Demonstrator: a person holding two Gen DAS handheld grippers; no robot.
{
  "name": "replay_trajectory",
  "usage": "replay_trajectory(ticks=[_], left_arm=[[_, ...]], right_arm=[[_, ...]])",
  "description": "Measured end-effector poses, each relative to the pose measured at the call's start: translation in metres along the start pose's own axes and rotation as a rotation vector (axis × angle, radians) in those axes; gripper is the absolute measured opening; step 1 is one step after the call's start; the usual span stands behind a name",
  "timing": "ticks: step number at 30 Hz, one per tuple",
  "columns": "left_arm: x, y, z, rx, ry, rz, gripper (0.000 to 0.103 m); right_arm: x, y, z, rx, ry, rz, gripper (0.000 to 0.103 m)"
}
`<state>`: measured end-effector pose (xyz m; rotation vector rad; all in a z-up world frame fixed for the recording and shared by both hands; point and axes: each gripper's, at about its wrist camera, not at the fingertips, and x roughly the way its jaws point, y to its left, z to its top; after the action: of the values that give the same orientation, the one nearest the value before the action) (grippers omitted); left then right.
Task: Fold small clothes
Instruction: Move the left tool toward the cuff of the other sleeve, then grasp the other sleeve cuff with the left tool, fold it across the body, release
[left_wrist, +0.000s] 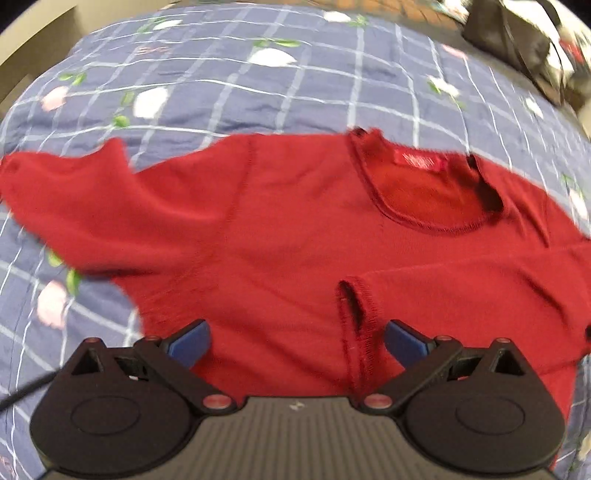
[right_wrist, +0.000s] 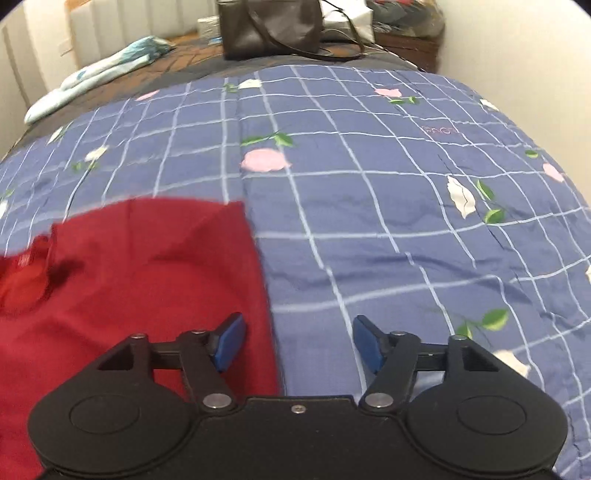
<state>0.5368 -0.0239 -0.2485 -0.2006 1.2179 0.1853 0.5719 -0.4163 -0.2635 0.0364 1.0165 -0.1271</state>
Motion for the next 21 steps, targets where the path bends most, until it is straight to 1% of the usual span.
replay_trajectory(ticks=[1,2,5,6,7,9,11,14,17,19,21], left_arm=[[-0.005,0.009,-0.002,-0.029,-0.008,-0.005,0.103],[-0.010,0.018,-0.003,-0.056,-0.015,-0.007,0.103],[-0.025,0.049,-0.005,-0.140,-0.045,0.005,0.103],[-0.029,0.061,-0.005,-0.166,-0.054,0.018,0.103],[-0.032,0.074,-0.005,-0.192,-0.064,0.034,0.103],[-0.038,0.105,-0.001,-0.254,-0.087,0.081,0.103],[-0.040,0.138,0.005,-0.324,-0.104,0.113,0.103],[-0.040,0.197,0.016,-0.451,-0.138,0.140,0.103],[-0.037,0.251,0.027,-0.564,-0.165,0.183,0.103],[-0.034,0.282,0.035,-0.628,-0.175,0.211,0.103],[-0.029,0.308,0.043,-0.675,-0.185,0.221,0.103]], right_arm=[[0.000,0.002,-0.005,-0.021,0.012,-0.011,0.078],[0.001,0.002,-0.009,-0.029,0.022,-0.018,0.079],[-0.002,-0.003,-0.017,0.037,0.038,-0.020,0.084],[-0.006,-0.004,-0.018,0.073,0.038,-0.017,0.088],[-0.011,-0.004,-0.021,0.100,0.037,-0.011,0.095],[-0.022,-0.001,-0.027,0.131,0.036,-0.004,0.102],[-0.034,0.006,-0.037,0.131,0.049,-0.003,0.102],[-0.054,0.017,-0.056,0.122,0.083,-0.003,0.102],[-0.075,0.027,-0.082,0.131,0.132,-0.017,0.102],[-0.090,0.036,-0.104,0.131,0.171,-0.035,0.102],[-0.104,0.044,-0.126,0.148,0.225,-0.052,0.102]])
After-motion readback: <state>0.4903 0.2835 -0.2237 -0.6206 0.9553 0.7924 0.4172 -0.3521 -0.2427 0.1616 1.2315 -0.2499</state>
